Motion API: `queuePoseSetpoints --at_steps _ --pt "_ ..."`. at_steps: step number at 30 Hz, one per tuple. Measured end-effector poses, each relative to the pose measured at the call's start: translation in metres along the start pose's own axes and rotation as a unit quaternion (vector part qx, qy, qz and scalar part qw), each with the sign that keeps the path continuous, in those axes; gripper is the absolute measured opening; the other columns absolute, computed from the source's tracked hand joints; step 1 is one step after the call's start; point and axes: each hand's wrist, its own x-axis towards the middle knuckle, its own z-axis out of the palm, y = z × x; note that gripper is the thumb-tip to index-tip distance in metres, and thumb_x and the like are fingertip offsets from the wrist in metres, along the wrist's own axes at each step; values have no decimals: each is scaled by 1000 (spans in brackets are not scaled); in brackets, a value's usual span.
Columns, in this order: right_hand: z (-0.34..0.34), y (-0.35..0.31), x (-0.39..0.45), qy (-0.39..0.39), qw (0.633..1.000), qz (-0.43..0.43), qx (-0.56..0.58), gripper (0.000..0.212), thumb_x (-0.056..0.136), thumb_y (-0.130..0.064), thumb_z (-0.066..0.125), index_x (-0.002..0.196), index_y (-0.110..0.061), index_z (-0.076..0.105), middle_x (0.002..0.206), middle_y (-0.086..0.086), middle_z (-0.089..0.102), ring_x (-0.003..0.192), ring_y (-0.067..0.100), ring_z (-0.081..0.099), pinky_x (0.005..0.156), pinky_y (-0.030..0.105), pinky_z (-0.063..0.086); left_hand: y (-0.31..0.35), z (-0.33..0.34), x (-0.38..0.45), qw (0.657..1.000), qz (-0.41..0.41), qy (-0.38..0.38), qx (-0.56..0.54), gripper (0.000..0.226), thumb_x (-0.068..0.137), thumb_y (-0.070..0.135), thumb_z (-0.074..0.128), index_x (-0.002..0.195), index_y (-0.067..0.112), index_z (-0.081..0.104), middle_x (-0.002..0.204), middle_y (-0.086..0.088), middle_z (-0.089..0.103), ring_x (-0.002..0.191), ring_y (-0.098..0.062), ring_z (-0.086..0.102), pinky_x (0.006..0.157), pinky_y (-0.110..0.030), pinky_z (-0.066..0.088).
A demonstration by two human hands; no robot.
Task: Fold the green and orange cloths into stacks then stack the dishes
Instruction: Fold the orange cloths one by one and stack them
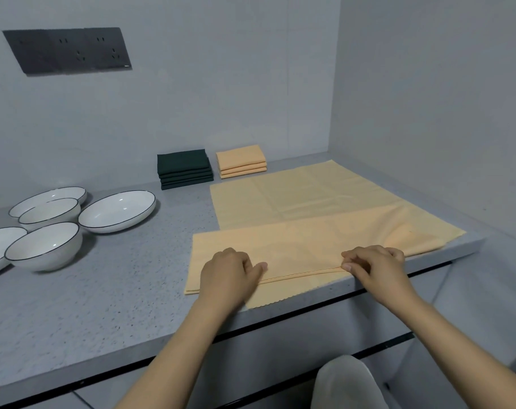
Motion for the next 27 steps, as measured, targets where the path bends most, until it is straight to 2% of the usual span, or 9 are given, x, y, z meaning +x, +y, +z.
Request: queuePoseSetpoints --at_steps 3,7,10,13,16,20,22,24,27 --pt "-3 -1 3 -13 1000 6 -6 17 88 -25 63 79 -38 57 98 -13 69 98 9 51 82 22 14 19 5 19 999 23 -3 30 34 90 47 52 68 21 56 84 3 60 86 -20 54 70 -29 39" --pt "-1 -7 2 -22 1000 9 -12 10 91 -28 60 84 -34 62 100 -12 68 99 8 49 81 23 15 42 28 48 998 65 -10 21 30 94 36 46 112 19 63 120 -1 54 117 -21 44 96 -33 29" --pt "-1 -3 1 -12 1000 19 -20 9 92 -29 58 92 -29 68 100 -12 68 100 9 49 79 24 15 59 49 69 994 93 -49 35 41 97 34 37 131 16 51 148 -11 37 138 -25 27 111 -37 19" --pt "-1 1 0 -1 1000 20 -8 9 91 -27 60 91 -26 69 100 -11 68 100 12 51 78 25 16 65 64 81 989 69 -115 66 57 100 41 25 152 20 19 160 -10 6 147 -27 4 119 -42 1" --pt "4 3 0 9 1000 15 7 9 91 -24 60 88 -23 69 98 -9 68 97 13 51 80 25 22 65 74 82 979 60 -161 113 61 99 48 14 153 25 1 160 -5 -6 147 -25 -7 119 -43 -6" --pt "11 -2 -2 69 995 15 71 8 89 -15 64 91 -18 70 95 0 67 97 13 54 84 26 43 62 75 82 975 58 -164 138 61 98 50 10 153 26 -4 160 -3 -9 147 -23 -10 118 -43 -7" --pt "13 -11 -2 103 991 10 89 13 89 -12 62 98 -15 70 109 2 66 107 8 50 91 18 40 61 77 83 975 58 -161 142 61 98 51 10 153 26 -4 160 -3 -9 147 -22 -10 118 -43 -7" --pt "13 -18 1 119 989 10 89 19 92 -11 57 107 -12 68 123 2 60 116 5 43 95 8 28 61 78 83 975 62 -157 146 61 98 51 9 153 26 -4 160 -3 -9 147 -22 -10 119 -43 -6" --pt "9 -20 8 107 991 47 69 28 98 -19 46 121 -12 60 134 5 53 128 13 38 99 12 22 61 79 84 975 66 -154 144 61 98 51 9 153 26 -3 160 -3 -8 147 -22 -9 119 -43 -6"
